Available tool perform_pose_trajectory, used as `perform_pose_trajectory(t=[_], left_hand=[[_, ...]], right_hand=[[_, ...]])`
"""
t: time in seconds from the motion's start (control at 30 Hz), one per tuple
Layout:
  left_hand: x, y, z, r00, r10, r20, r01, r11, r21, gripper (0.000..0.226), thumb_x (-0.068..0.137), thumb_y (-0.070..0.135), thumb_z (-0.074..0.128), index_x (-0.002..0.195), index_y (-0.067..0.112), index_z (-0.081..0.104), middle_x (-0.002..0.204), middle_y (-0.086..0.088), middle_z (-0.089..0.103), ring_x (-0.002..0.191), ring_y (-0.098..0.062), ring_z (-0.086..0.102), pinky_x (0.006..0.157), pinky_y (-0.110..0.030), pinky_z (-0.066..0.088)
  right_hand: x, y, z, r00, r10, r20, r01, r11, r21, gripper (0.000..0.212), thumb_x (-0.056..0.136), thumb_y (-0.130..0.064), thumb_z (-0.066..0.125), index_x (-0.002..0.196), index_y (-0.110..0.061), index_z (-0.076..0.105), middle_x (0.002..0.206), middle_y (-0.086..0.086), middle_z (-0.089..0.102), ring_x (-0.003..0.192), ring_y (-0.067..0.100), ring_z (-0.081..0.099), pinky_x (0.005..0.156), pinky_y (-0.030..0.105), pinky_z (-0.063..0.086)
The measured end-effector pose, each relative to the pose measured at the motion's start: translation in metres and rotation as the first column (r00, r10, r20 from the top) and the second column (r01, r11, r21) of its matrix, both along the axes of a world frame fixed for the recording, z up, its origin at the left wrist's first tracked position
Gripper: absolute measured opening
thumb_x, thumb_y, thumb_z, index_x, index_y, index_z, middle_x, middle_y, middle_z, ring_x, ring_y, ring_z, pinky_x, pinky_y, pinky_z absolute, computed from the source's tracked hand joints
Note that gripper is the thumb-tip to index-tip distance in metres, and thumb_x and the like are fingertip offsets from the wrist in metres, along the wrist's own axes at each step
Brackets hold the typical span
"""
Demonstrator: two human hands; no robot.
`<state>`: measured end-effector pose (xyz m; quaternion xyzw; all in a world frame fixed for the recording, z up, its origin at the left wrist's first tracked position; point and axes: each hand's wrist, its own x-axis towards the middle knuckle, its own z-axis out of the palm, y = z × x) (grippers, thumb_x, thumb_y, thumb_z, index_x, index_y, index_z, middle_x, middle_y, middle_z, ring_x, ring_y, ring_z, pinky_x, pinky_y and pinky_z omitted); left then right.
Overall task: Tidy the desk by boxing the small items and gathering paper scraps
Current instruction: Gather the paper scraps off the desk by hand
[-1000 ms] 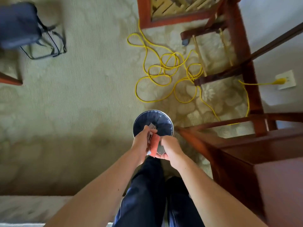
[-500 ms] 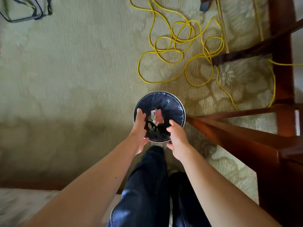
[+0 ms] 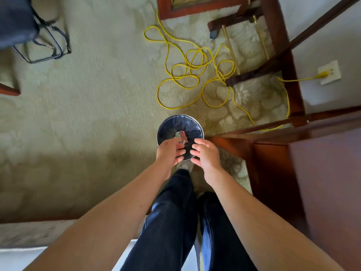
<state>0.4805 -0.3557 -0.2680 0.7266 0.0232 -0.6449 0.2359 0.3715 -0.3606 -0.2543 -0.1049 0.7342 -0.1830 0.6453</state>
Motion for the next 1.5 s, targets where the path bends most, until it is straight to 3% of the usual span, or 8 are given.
perform_pose_trajectory(t=[0.2,0.37,0.5,0.83,0.93,1.07,1.3,1.5], left_hand=[[-0.022,-0.014,0.095,0.996,-0.092,0.009,0.093,0.989,-0.116,0.019,0.094,0.021,0.055,0.103,0.009,0.067,0.096,-0.008,0.07,0.071,-0.014,0.062,0.066,-0.026,0.052],[-0.042,-0.023,0.157,0.986,-0.165,0.0,0.163,0.973,-0.165,0.018,0.095,0.02,0.056,0.081,0.013,0.063,0.08,-0.004,0.065,0.069,-0.015,0.061,0.069,-0.026,0.051],[-0.066,-0.034,0.188,0.969,-0.246,0.009,0.239,0.93,-0.278,0.012,0.095,0.018,0.054,0.086,0.013,0.061,0.084,-0.005,0.062,0.066,-0.015,0.056,0.061,-0.024,0.044],[-0.156,-0.053,0.23,0.85,-0.518,0.091,0.499,0.741,-0.449,0.006,0.095,0.02,0.055,0.095,0.018,0.061,0.082,0.001,0.064,0.064,-0.009,0.058,0.052,-0.02,0.042],[-0.186,-0.051,0.232,0.783,-0.605,0.143,0.591,0.654,-0.472,0.011,0.093,0.016,0.057,0.102,0.015,0.062,0.08,0.002,0.064,0.064,-0.007,0.057,0.055,-0.018,0.045],[-0.222,-0.051,0.222,0.625,-0.683,0.379,0.765,0.439,-0.471,0.027,0.083,0.011,0.066,0.109,0.011,0.062,0.08,0.007,0.061,0.072,-0.011,0.06,0.066,-0.022,0.046],[-0.256,-0.062,0.209,0.249,-0.641,0.726,0.967,0.122,-0.224,0.054,0.078,0.021,0.072,0.127,0.021,0.05,0.126,-0.001,0.042,0.104,-0.021,0.055,0.089,-0.037,0.049],[-0.266,-0.065,0.198,0.091,-0.613,0.785,0.996,0.054,-0.074,0.055,0.077,0.032,0.076,0.124,0.022,0.049,0.13,-0.004,0.042,0.114,-0.027,0.05,0.088,-0.042,0.049]], right_hand=[[-0.014,-0.006,0.094,0.997,-0.081,0.019,0.083,0.99,-0.116,0.022,0.096,-0.004,0.047,0.11,-0.015,0.06,0.098,0.002,0.063,0.098,0.018,0.06,0.095,0.04,0.049],[-0.042,-0.008,0.155,0.988,-0.148,0.031,0.151,0.973,-0.176,0.023,0.097,-0.002,0.045,0.114,-0.009,0.058,0.11,0.018,0.064,0.102,0.024,0.063,0.1,0.044,0.047],[-0.074,-0.005,0.193,0.972,-0.217,0.093,0.234,0.937,-0.258,0.03,0.094,0.001,0.048,0.122,-0.001,0.057,0.086,0.01,0.066,0.07,0.016,0.061,0.067,0.028,0.052],[-0.153,0.016,0.24,0.922,-0.387,0.029,0.366,0.841,-0.398,0.025,0.088,0.003,0.045,0.104,-0.003,0.063,0.08,0.01,0.066,0.068,0.021,0.06,0.059,0.028,0.049],[-0.181,0.025,0.244,0.909,-0.414,-0.042,0.364,0.84,-0.402,0.024,0.088,0.002,0.045,0.1,-0.008,0.063,0.082,0.009,0.066,0.064,0.016,0.059,0.055,0.023,0.048],[-0.216,0.04,0.233,0.896,-0.367,-0.251,0.235,0.87,-0.433,0.021,0.086,-0.003,0.053,0.099,-0.016,0.064,0.085,0.004,0.067,0.067,0.012,0.06,0.062,0.026,0.049],[-0.256,0.053,0.216,0.764,0.004,-0.646,-0.189,0.958,-0.217,0.039,0.08,-0.016,0.064,0.116,-0.032,0.059,0.121,-0.003,0.051,0.116,0.017,0.045,0.092,0.038,0.05],[-0.268,0.052,0.206,0.653,0.185,-0.734,-0.399,0.909,-0.125,0.057,0.076,-0.023,0.066,0.13,-0.029,0.052,0.128,-0.003,0.043,0.123,0.021,0.037,0.092,0.032,0.043]])
